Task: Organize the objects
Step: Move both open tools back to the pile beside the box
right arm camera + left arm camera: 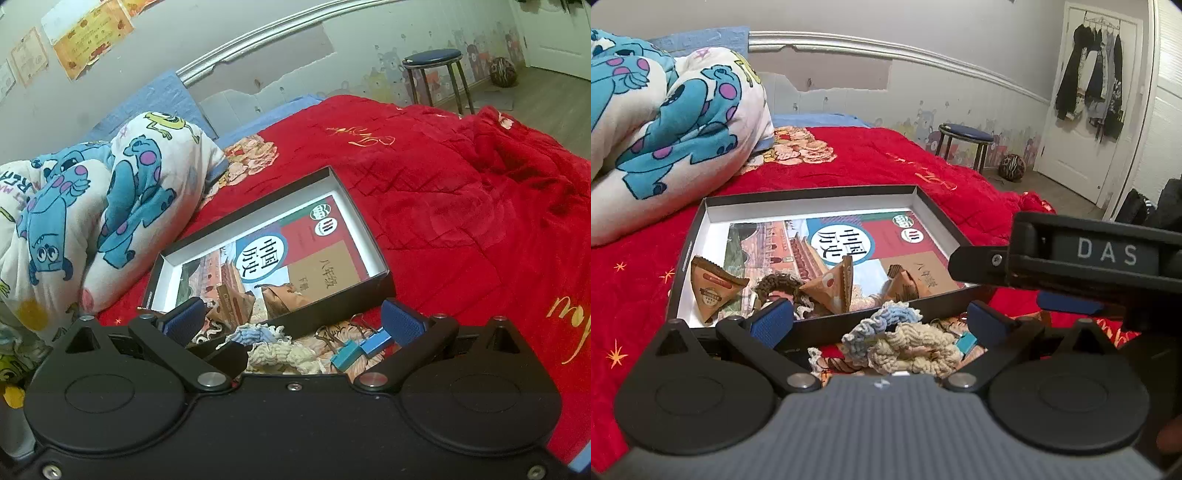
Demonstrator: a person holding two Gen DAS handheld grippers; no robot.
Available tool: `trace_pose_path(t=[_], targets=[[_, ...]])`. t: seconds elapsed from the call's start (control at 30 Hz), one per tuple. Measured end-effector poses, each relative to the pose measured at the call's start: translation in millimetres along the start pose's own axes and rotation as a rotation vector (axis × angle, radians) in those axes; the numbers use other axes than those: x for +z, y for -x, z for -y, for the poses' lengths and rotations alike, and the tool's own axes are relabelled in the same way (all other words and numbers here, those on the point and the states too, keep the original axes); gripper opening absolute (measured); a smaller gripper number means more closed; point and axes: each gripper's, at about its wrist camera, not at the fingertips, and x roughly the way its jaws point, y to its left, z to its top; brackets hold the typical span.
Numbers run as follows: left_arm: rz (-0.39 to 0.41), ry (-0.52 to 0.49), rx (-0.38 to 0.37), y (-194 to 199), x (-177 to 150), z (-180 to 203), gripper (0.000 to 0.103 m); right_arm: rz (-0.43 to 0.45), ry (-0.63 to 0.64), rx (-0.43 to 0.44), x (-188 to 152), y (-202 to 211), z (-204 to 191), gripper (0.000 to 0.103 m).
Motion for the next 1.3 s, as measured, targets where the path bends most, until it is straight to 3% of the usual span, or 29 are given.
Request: trace_pose_path(t=[0.83,1.07,1.3], targets=[[-0.038,0.066,0.032,-12,2,-14,0.103,0.003,0.02,-0.054,0,-9,4,0.102],[-0.014,0.099,0.071,-8,11,-28,0.103,0.017,-0.081,-0.067,15,1,33,0.102],[-0.045,0.132,0.066,-2,8,-38,0.103,0.012,-0.109,-0.112,18,-1,49,0.102]])
